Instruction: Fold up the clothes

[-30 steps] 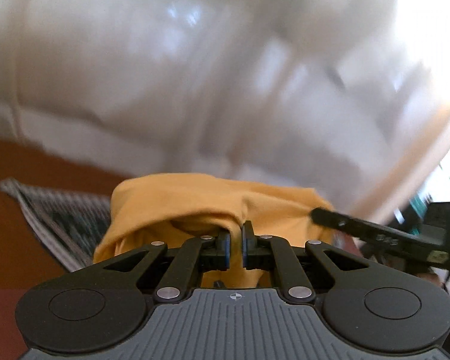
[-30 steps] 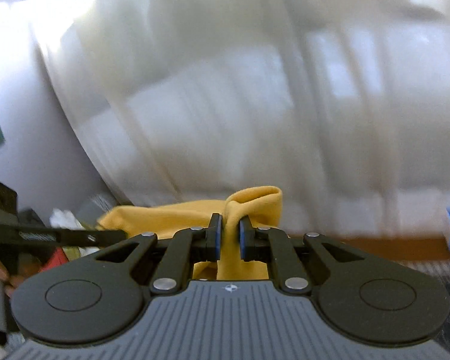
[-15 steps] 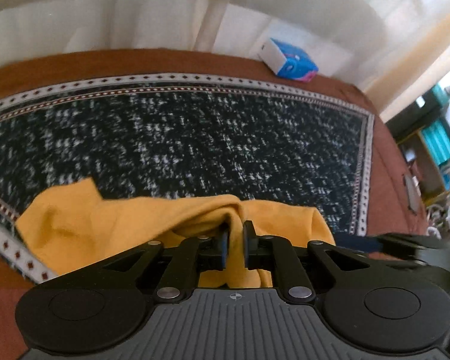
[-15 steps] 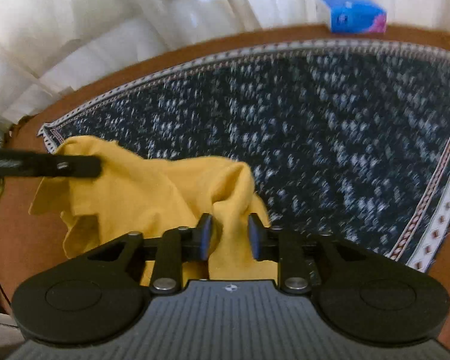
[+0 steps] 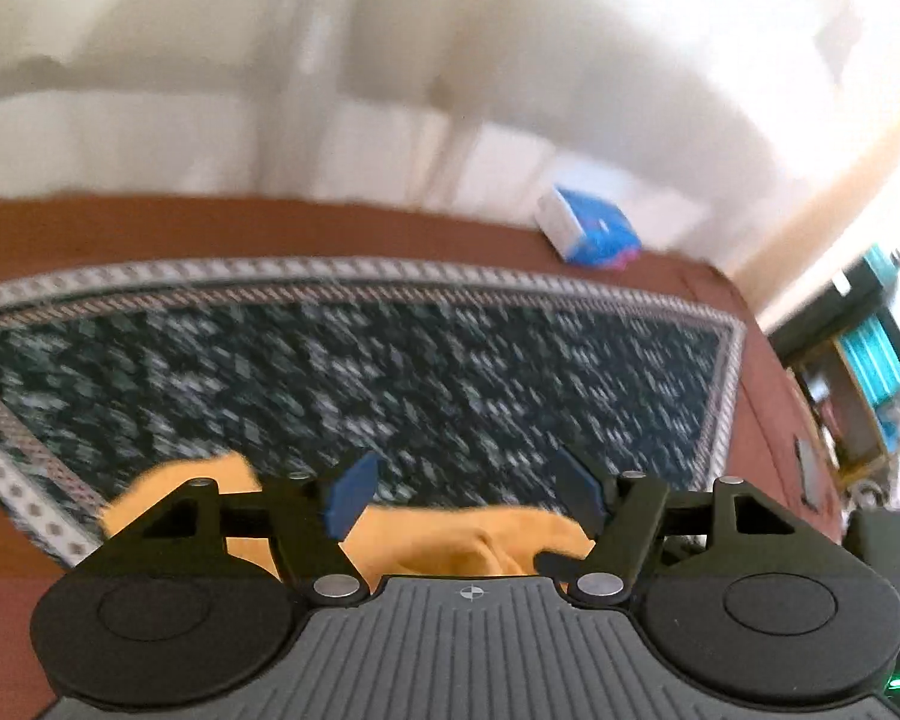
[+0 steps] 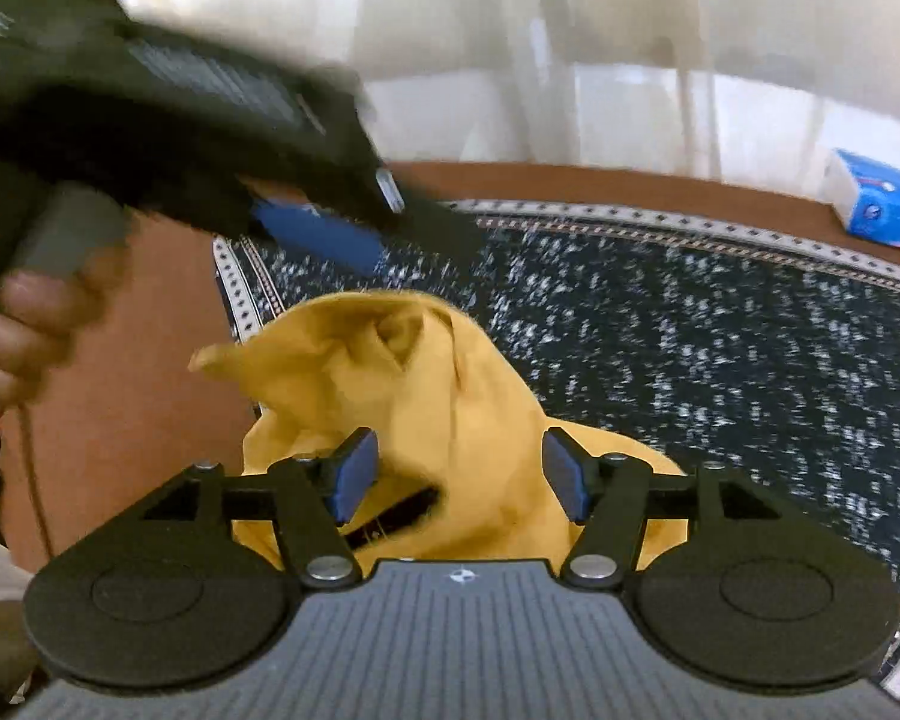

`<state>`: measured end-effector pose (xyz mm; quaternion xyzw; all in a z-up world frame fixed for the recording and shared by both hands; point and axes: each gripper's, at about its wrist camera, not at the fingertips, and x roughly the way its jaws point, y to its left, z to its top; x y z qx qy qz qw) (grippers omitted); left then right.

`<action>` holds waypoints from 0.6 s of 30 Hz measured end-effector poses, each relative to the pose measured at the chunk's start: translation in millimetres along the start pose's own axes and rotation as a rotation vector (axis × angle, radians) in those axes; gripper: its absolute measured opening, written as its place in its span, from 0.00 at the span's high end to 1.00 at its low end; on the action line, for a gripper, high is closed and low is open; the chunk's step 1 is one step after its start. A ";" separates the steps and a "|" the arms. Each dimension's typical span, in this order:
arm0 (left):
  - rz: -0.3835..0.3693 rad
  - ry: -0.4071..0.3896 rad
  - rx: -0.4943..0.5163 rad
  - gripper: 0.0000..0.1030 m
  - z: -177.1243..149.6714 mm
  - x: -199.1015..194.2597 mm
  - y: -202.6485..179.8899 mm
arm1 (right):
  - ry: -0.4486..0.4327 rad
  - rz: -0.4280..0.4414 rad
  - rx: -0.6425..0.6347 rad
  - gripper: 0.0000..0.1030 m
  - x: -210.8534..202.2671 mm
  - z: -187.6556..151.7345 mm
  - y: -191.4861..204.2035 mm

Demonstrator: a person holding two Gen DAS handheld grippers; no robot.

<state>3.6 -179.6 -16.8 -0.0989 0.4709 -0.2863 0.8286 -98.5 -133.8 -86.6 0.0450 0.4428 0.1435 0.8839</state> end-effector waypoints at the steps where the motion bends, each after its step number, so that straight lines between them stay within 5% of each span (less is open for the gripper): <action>1: 0.009 -0.019 -0.004 0.24 -0.4 -7.9 3.2 | 0.017 -0.001 -0.011 0.38 7.1 0.5 0.6; 6: 0.093 -0.034 0.081 0.23 -33.9 -36.3 -1.6 | 0.081 -0.010 -0.041 0.56 18.2 -2.5 -7.2; 9: 0.160 0.049 0.124 0.23 -78.2 -33.6 -7.0 | 0.067 -0.001 -0.036 0.55 3.5 -5.1 -9.2; 13: 0.168 0.152 0.037 0.23 -130.0 -10.5 -5.1 | 0.071 0.007 -0.036 0.53 1.1 -8.8 -8.3; 18: 0.236 0.182 -0.011 0.27 -150.0 28.0 -1.2 | 0.120 -0.011 -0.059 0.52 21.2 -21.8 -3.4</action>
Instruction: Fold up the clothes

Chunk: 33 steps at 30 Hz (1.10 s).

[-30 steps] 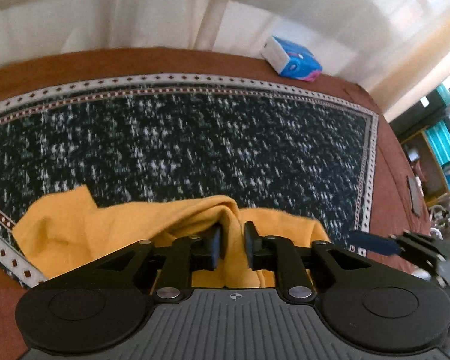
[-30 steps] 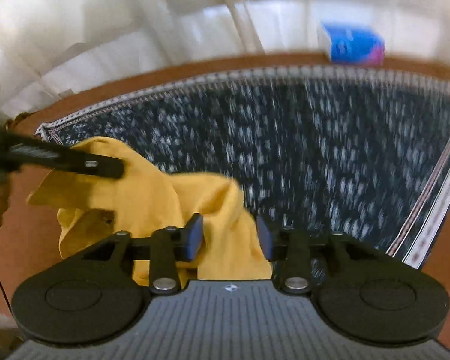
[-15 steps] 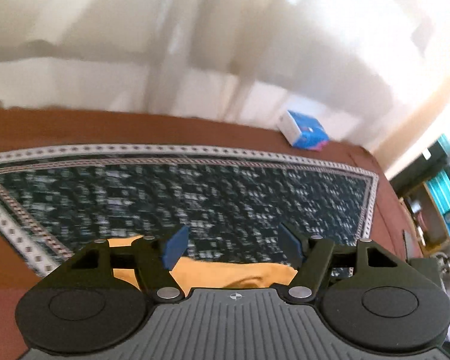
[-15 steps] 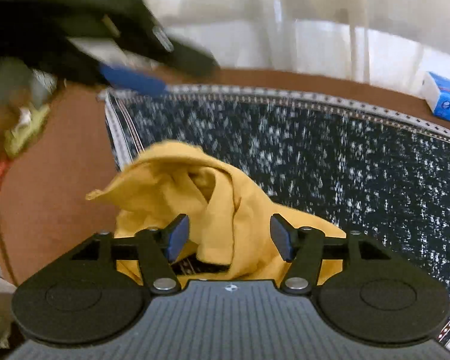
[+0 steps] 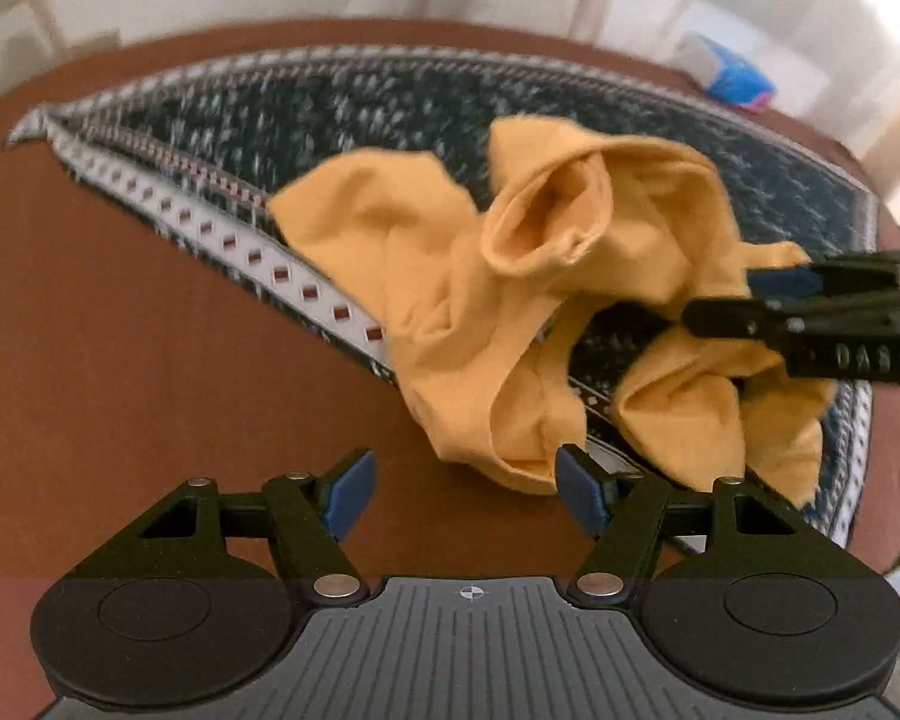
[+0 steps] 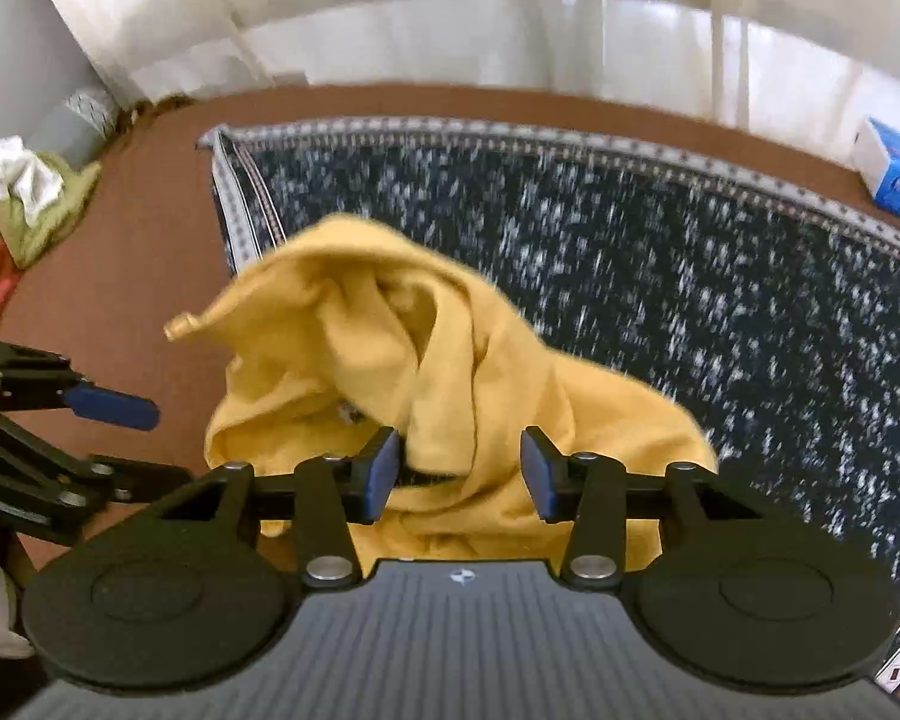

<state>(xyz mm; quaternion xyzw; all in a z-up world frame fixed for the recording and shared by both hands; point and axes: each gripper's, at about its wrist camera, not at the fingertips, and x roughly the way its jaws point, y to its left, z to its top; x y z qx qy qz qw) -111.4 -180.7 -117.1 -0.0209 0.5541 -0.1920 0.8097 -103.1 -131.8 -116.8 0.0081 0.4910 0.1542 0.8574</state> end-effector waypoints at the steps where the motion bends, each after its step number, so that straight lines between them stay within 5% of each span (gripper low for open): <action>1: -0.023 -0.007 -0.013 0.30 1.1 3.9 -1.4 | 0.005 0.003 0.003 0.52 1.8 -1.0 -0.5; 2: -0.041 -0.010 -0.024 0.54 2.5 7.8 -1.9 | 0.010 0.008 0.010 0.58 2.8 -1.7 -1.2; 3: -0.045 -0.004 -0.030 0.68 4.5 11.6 -0.3 | 0.015 0.014 0.016 0.79 3.7 -2.4 -2.0; 4: -0.049 0.001 -0.035 0.93 6.5 15.4 1.3 | 0.020 0.019 0.023 0.88 4.7 -3.1 -2.7; 5: -0.055 0.005 -0.043 0.97 8.3 18.6 3.7 | 0.021 0.032 0.036 0.88 1.2 -2.1 -5.2; 9: -0.072 -0.015 -0.037 0.99 12.6 5.8 16.6 | 0.013 0.078 0.032 0.95 -32.1 6.7 -15.9; 14: -0.156 -0.113 0.001 0.99 30.8 -55.7 22.6 | 0.013 0.108 -0.090 0.95 -84.7 15.5 -14.1; 21: -0.204 -0.258 0.081 0.99 81.5 -106.4 9.0 | -0.104 0.141 -0.085 0.95 -141.5 42.5 -24.6; 27: -0.124 -0.243 0.081 0.95 127.1 -23.4 -19.8 | -0.135 0.037 0.117 0.92 -72.8 72.7 -72.9; 28: -0.088 -0.217 0.071 0.76 130.1 -2.7 -24.6 | -0.124 0.016 0.155 0.91 -53.2 74.7 -81.2; 29: -0.051 -0.188 0.061 0.71 131.6 15.7 -26.0 | -0.104 -0.016 0.198 0.91 -33.3 73.2 -89.5; 33: 0.036 -0.124 0.046 0.70 128.9 39.2 -21.6 | -0.036 -0.126 0.356 0.91 18.3 58.1 -116.8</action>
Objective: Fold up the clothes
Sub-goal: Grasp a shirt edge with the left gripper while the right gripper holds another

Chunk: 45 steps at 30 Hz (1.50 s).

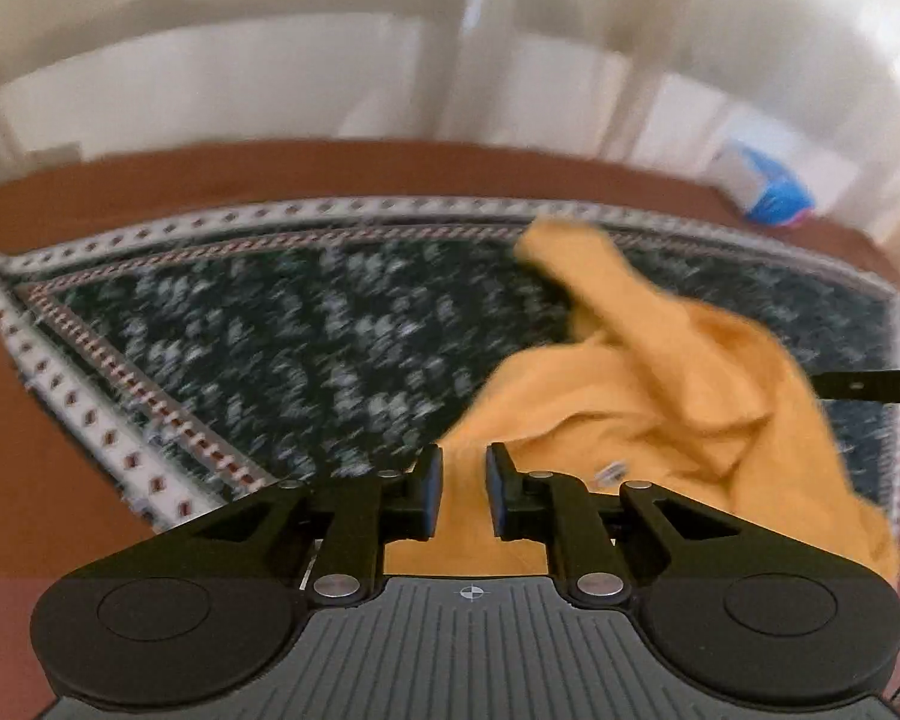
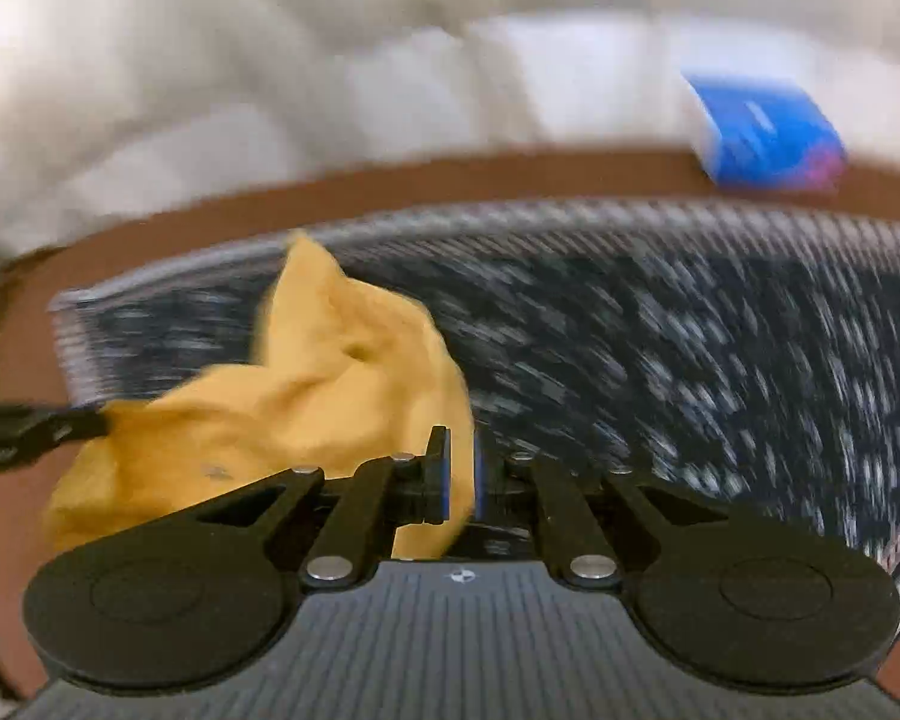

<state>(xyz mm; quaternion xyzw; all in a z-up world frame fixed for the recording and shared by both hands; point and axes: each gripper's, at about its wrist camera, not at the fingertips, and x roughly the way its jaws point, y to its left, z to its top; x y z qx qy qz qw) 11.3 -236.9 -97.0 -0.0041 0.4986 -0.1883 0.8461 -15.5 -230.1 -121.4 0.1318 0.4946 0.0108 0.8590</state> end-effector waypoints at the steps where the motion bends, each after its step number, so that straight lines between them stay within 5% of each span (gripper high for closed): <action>1: -0.007 -0.021 0.003 0.63 -3.1 -10.8 1.9 | -0.004 0.003 0.022 0.91 -3.1 -4.5 -4.2; 4: -0.017 -0.104 0.022 0.43 -7.1 -49.4 11.3 | -0.041 0.057 -0.009 0.91 -28.6 -17.1 1.7; 8: -0.033 -0.117 0.142 0.35 -20.6 -70.8 -0.6 | -0.058 0.107 -0.164 0.40 -55.4 -28.5 24.1; 13: 0.047 -0.048 0.377 0.35 -53.8 -42.1 -37.3 | -0.022 0.088 -0.250 0.41 -34.7 -37.0 39.2; 22: 0.065 0.013 0.342 0.36 -58.4 -6.6 -35.9 | 0.013 0.063 -0.205 0.44 1.2 -33.3 31.8; 23: 0.063 0.020 0.321 0.42 -56.6 -3.9 -32.3 | 0.020 0.070 -0.203 0.60 3.3 -33.0 31.3; 24: 0.056 0.028 0.288 0.53 -54.8 -3.1 -27.1 | 0.032 0.088 -0.193 0.89 4.4 -32.1 29.9; 25: 0.049 0.035 0.255 0.71 -52.9 -2.2 -22.0 | 0.045 0.109 -0.182 0.94 5.4 -31.0 28.4; 26: 0.040 0.040 0.222 0.74 -51.3 -2.1 -16.7 | 0.029 0.117 -0.166 0.94 -0.4 -28.7 25.0; 33: 0.040 0.018 0.172 0.60 -50.5 -9.6 -1.6 | -0.150 -0.028 -0.082 0.94 -60.0 -13.4 -27.2; 40: 0.036 0.021 0.168 0.56 -52.5 -6.5 -1.8 | -0.007 -0.317 0.043 0.96 -27.2 -28.4 -99.0; 42: 0.040 0.020 0.178 0.55 -53.4 -6.2 -2.9 | -0.034 -0.334 0.023 0.93 -32.4 -32.2 -94.3; 45: 0.039 0.019 0.182 0.52 -54.2 -4.9 -3.7 | -0.124 -0.226 -0.133 0.93 -50.5 -30.6 -58.7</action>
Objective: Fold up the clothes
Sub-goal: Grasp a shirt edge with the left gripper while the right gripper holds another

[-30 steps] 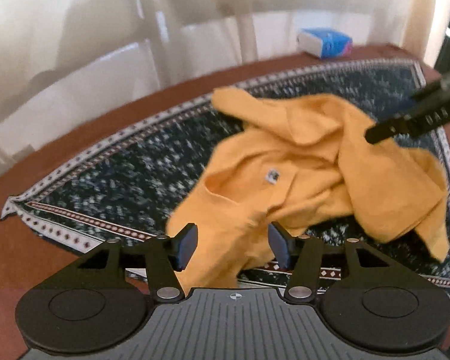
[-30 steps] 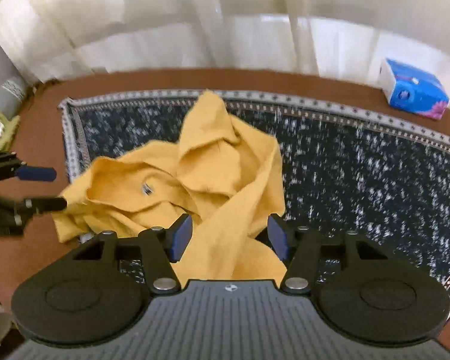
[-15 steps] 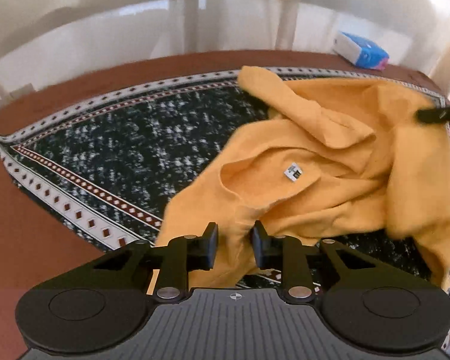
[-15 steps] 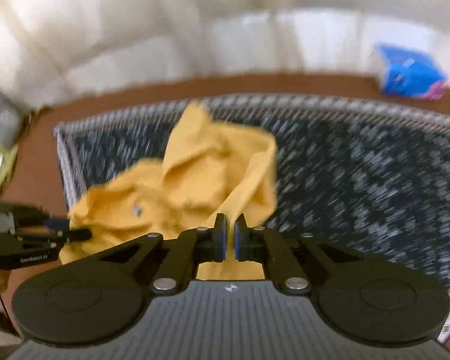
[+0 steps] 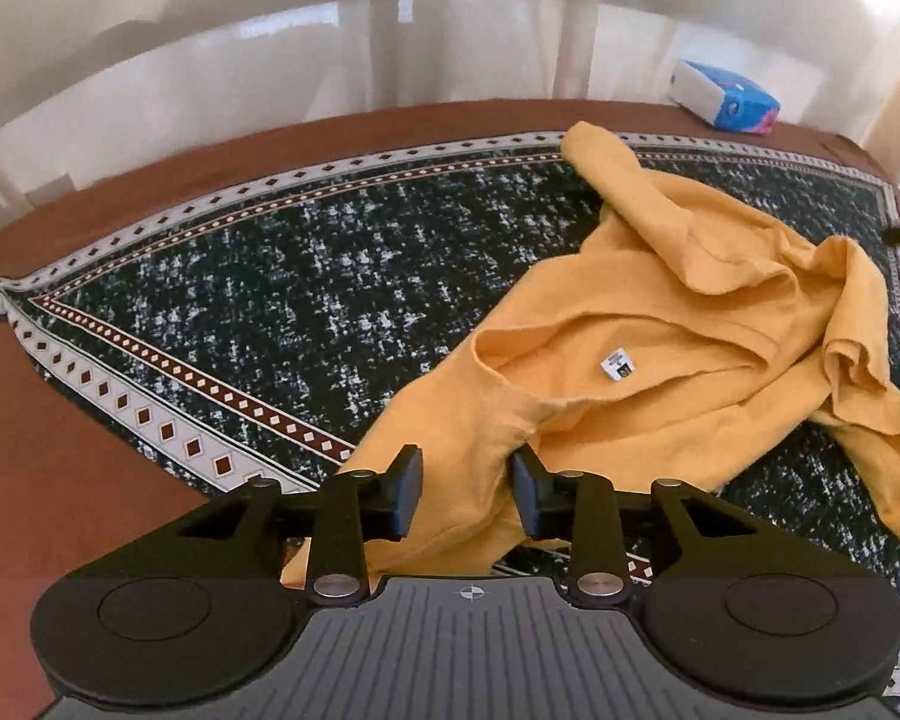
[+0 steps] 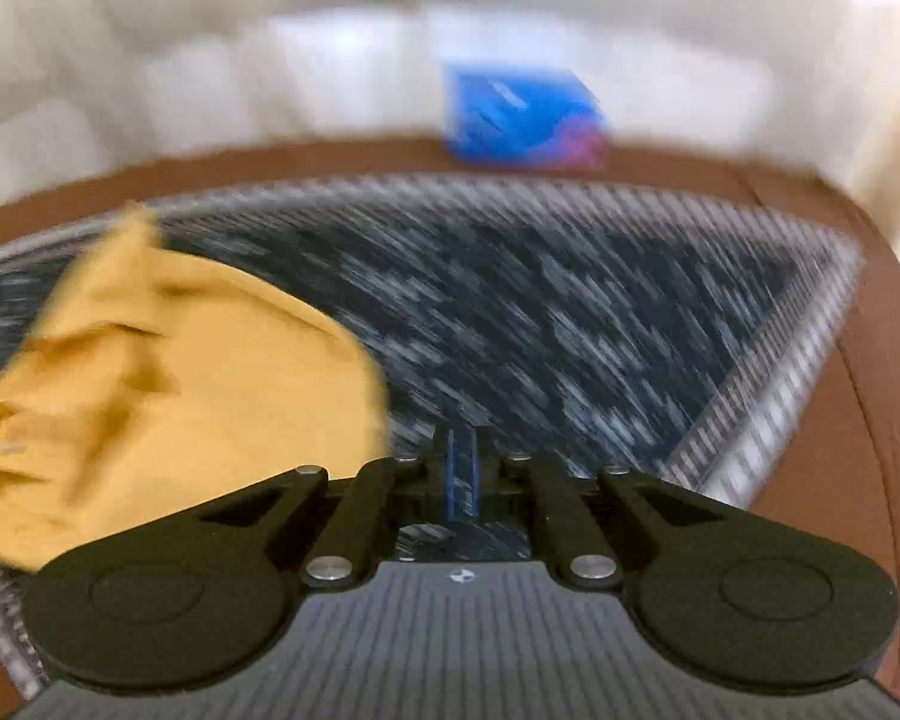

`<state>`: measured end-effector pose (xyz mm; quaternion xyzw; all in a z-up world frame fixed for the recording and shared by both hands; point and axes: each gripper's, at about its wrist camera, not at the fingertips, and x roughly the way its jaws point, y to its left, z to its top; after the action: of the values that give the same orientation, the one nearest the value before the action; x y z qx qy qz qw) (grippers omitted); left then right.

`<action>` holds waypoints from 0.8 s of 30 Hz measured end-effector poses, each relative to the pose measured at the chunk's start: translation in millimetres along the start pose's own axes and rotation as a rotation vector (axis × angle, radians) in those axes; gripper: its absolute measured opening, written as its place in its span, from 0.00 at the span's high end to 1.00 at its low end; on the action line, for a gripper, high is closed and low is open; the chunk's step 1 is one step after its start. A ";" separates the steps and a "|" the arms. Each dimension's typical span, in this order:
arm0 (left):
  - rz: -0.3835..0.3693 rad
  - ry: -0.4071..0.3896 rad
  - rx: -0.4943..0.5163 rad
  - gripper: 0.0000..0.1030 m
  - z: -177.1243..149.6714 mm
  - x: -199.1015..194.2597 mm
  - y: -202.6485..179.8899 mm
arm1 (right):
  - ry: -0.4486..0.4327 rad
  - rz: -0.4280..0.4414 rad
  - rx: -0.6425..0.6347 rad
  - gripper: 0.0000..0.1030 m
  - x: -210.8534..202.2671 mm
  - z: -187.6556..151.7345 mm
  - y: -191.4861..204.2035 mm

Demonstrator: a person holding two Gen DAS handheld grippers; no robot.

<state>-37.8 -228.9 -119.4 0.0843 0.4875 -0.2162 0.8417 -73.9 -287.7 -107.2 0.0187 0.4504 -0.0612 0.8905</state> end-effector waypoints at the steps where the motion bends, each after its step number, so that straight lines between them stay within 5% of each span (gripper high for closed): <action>1: -0.001 0.001 0.000 0.50 0.3 1.1 -0.3 | -0.023 0.043 -0.061 0.92 -5.1 4.5 13.2; 4: 0.008 -0.002 0.001 0.45 0.3 3.6 -2.7 | -0.069 0.162 -0.256 0.73 -14.7 17.8 55.7; 6: 0.012 -0.005 0.003 0.44 -0.7 4.3 -4.0 | -0.080 0.213 -0.396 0.52 -15.0 20.3 85.7; 12: 0.011 -0.002 -0.002 0.44 -7.7 7.5 -3.3 | -0.057 0.241 -0.776 0.53 5.3 2.9 155.3; 18: 0.009 -0.005 -0.006 0.45 -7.5 13.5 -5.3 | 0.005 0.243 -0.801 0.61 36.4 -0.1 163.9; 23: 0.011 -0.006 -0.021 0.86 -7.6 16.9 -3.0 | 0.030 0.205 -0.793 0.65 47.4 -0.7 161.1; 24: 0.011 -0.007 -0.027 0.92 -7.6 17.4 -2.2 | 0.036 0.214 -0.763 0.83 49.9 1.7 158.1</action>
<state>-37.2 -233.1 -138.1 0.0750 0.4871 -0.2052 0.8456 -23.4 -135.7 -149.8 -0.2659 0.4520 0.2039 0.8267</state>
